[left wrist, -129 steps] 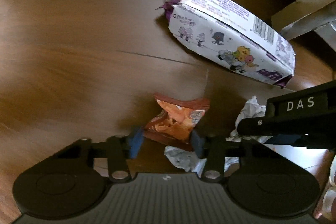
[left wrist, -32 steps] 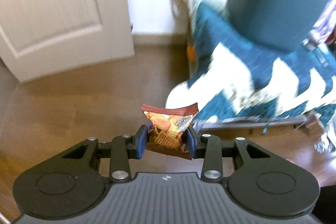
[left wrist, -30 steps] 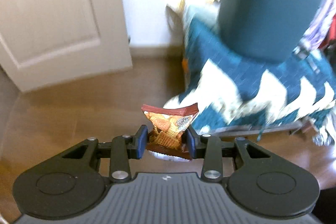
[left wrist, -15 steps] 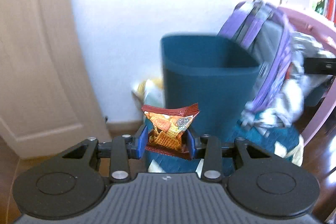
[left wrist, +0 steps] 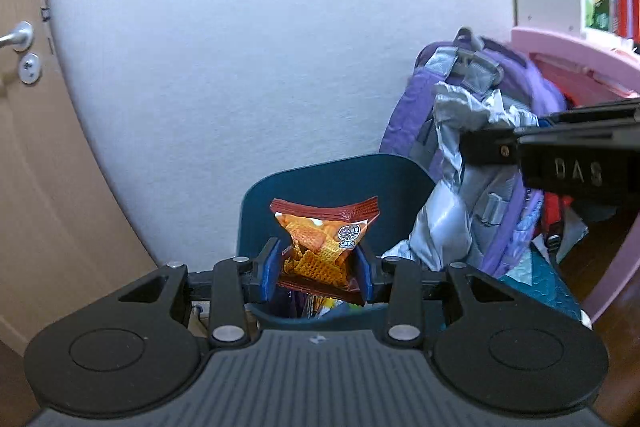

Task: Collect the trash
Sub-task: 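Open both tools, dropping wrapper and foil into the wastebasket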

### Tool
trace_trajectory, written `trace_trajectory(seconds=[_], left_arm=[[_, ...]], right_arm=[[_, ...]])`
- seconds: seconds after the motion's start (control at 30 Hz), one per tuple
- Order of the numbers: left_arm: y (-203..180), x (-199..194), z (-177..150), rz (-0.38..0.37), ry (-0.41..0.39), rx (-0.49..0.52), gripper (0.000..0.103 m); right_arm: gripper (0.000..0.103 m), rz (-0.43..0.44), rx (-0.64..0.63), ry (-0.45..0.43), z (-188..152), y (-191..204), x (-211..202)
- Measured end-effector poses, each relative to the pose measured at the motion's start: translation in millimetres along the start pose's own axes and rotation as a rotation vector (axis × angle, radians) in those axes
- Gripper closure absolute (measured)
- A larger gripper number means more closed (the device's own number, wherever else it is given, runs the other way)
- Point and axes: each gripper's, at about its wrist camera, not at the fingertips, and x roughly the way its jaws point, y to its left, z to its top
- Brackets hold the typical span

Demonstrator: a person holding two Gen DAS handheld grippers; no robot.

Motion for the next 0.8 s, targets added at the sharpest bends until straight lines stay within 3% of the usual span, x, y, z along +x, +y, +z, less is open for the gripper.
trace_trajectory(seconds=[0.3,0.8], left_arm=[[16,83,15,-0.004,0.160,-0.141,0.065],[6,154,-4,0.007,0.372,-0.100,0.065]], right_arm=[[0.093,0.036,-0.113,0.127,-27,5,61],[0.085,0.060,-0.214,0.270,-51,18,100]])
